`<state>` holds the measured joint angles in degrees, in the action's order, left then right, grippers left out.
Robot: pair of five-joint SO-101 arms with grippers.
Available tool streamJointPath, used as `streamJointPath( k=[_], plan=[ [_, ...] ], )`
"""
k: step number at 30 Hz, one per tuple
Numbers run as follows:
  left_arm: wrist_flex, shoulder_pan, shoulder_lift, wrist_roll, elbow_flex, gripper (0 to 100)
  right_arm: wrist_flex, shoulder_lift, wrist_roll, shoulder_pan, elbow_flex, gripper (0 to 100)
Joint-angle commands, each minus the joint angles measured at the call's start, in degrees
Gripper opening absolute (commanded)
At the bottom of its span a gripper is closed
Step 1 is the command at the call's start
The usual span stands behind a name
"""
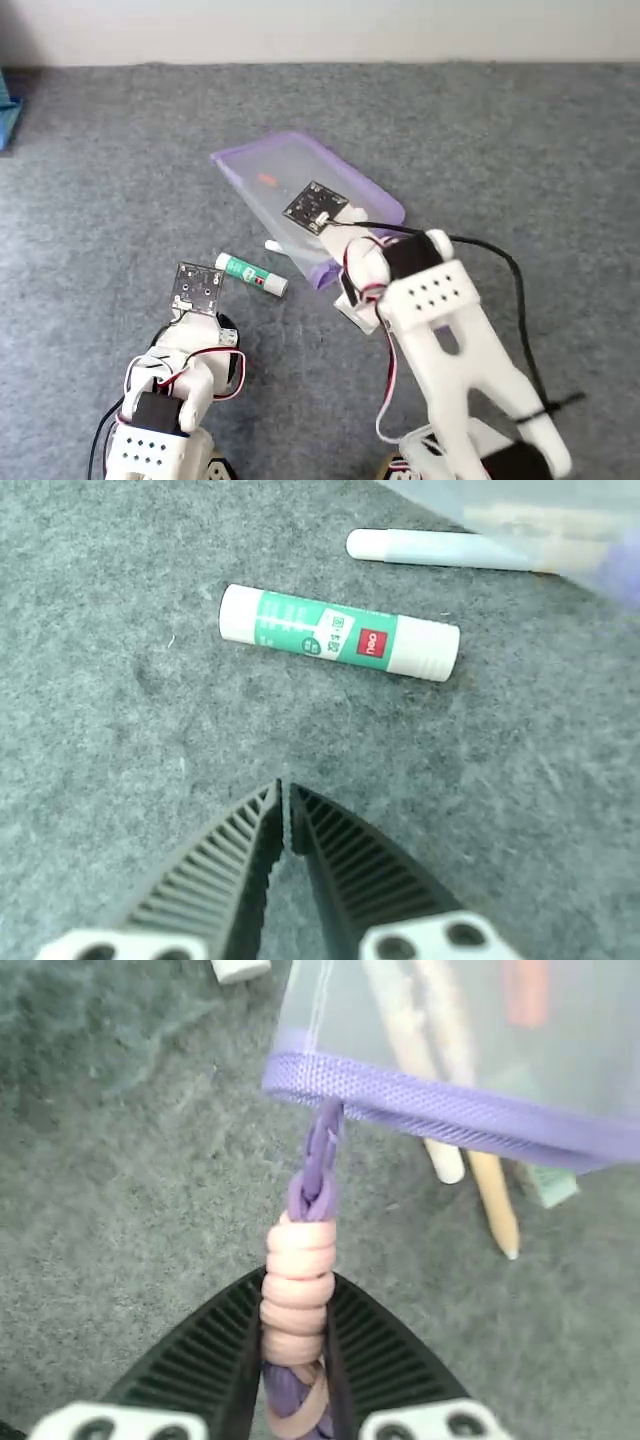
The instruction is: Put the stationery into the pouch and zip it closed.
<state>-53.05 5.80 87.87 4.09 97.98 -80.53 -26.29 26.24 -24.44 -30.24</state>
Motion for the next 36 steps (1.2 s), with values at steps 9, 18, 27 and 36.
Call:
streamJointPath(
  k=[9,18,27,36],
  plan=[
    [1.0,0.2,0.6,-0.1,-2.1,1,-1.7,-10.8,8.7,0.0,2.7,1.0],
    [1.0,0.5,0.6,-0.2,-2.1,1,-5.8,-10.6,9.1,-1.5,2.7,1.0],
    [0.7,4.8,0.6,-2.0,-2.3,2,-9.1,-11.2,7.2,-1.3,3.3,1.0],
    [0.3,-2.5,0.6,-3.6,-18.9,10,-9.3,-11.0,6.3,-1.5,10.1,0.9]
  ],
)
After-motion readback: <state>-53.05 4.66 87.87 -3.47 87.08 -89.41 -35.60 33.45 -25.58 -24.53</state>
